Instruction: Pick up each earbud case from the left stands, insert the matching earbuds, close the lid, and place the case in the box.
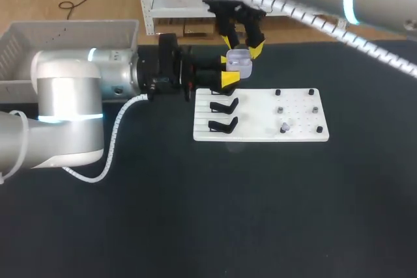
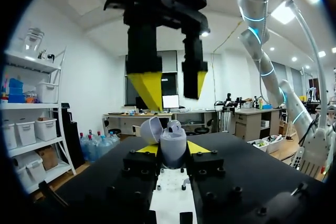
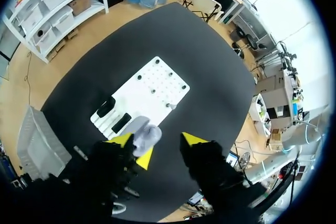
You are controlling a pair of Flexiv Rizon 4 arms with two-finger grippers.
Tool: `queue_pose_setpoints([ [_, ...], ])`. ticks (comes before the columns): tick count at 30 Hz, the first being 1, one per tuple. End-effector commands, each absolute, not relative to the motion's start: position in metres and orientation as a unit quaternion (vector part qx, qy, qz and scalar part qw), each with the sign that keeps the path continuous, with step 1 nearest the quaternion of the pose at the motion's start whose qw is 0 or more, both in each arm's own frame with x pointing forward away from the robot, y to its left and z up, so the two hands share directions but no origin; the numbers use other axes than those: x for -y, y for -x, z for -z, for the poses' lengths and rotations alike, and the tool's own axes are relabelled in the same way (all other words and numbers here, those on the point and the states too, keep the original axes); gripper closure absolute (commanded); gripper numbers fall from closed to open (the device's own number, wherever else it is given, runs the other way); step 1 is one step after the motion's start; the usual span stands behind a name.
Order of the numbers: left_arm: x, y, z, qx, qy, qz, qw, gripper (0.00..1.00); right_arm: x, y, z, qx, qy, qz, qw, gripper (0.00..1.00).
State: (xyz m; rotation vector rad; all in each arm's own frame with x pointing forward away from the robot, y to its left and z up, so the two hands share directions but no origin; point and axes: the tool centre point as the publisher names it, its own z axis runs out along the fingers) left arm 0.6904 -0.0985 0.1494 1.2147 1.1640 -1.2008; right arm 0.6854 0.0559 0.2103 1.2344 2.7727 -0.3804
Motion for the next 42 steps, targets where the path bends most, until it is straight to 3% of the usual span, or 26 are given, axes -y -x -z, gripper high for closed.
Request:
queue_pose_setpoints([
  [1,0.099,-0.689,-0.149,-0.484,-0.504,0.497,0.514,1.0,-0.03,-0.643,-0.238,-0.913,-0.398,0.05,0.069,0.0],
  [3,0.099,-0.689,-0.149,-0.484,-0.504,0.497,0.514,1.0,-0.023,-0.632,-0.248,-0.917,-0.39,0.02,0.077,0.04],
  [9,0.099,-0.689,-0.149,-0.484,-0.504,0.497,0.514,1.0,0.0,-0.613,-0.27,-0.93,-0.351,-0.098,0.044,0.0],
  [11,0.099,-0.689,-0.149,-0.484,-0.504,0.497,0.514,1.0,0.008,-0.61,-0.272,-0.934,-0.333,-0.126,0.03,0.09],
  [13,0.099,-0.689,-0.149,-0.484,-0.504,0.497,0.514,1.0,0.015,-0.61,-0.27,-0.939,-0.314,-0.143,0.019,0.06],
  [15,0.099,-0.689,-0.149,-0.484,-0.504,0.497,0.514,1.0,0.021,-0.61,-0.265,-0.943,-0.301,-0.145,0.012,0.01],
  [26,0.099,-0.689,-0.149,-0.484,-0.504,0.497,0.514,1.0,0.043,-0.618,-0.226,-0.948,-0.295,-0.115,0.029,0.06],
  [27,0.099,-0.689,-0.149,-0.484,-0.504,0.497,0.514,1.0,0.045,-0.619,-0.223,-0.945,-0.305,-0.115,0.032,0.0],
  [42,0.099,-0.689,-0.149,-0.484,-0.504,0.497,0.514,1.0,0.048,-0.621,-0.221,-0.941,-0.317,-0.113,0.038,0.0],
])
